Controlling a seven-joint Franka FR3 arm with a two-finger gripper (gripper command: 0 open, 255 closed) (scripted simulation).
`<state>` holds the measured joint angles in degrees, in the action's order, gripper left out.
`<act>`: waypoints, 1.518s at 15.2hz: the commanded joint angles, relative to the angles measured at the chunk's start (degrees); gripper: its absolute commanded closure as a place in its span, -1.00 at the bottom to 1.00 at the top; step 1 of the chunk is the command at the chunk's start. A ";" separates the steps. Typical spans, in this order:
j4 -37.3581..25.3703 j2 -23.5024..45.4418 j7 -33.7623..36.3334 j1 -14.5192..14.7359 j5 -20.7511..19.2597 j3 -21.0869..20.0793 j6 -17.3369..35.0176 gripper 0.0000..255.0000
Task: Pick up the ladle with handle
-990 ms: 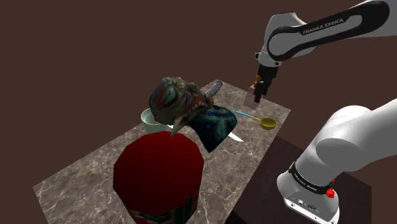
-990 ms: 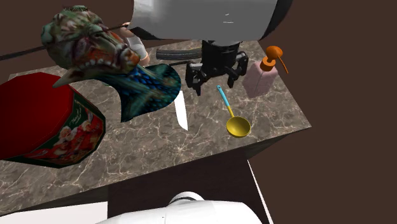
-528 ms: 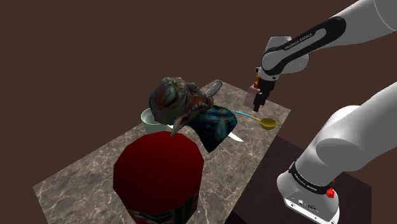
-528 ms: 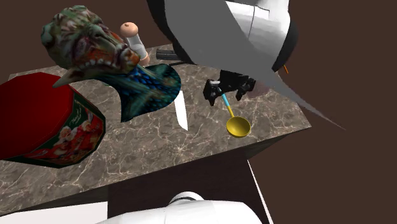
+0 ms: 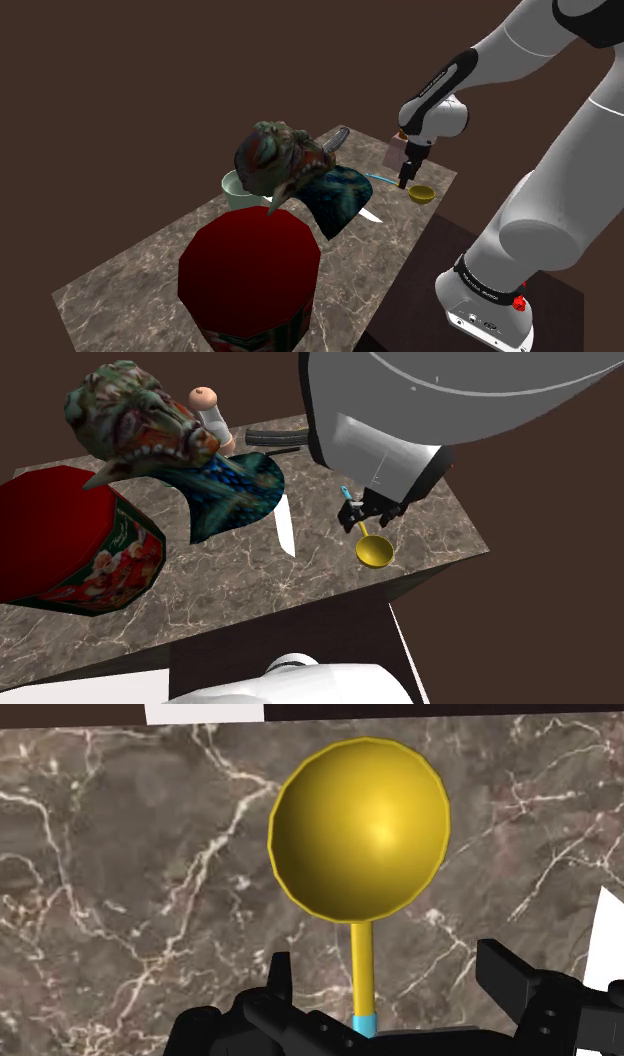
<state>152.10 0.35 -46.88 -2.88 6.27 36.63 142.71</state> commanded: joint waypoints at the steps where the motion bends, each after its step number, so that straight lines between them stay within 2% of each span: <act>1: -0.31 2.67 -2.39 0.23 3.25 -0.33 1.65 -1.00; 5: -0.64 7.19 -6.70 -0.19 9.07 -1.90 4.58 -1.00; 7: -0.72 7.83 -7.32 -0.40 9.91 -2.28 4.97 -1.00; 8: -0.65 7.71 -7.23 -0.38 9.77 -2.23 4.95 1.00; 17: -0.72 7.83 -7.32 -0.40 9.91 -2.28 4.97 1.00; 23: -0.29 1.08 -0.97 0.45 1.35 0.25 0.52 1.00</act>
<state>151.74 2.74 -49.00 -2.44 9.32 36.46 144.13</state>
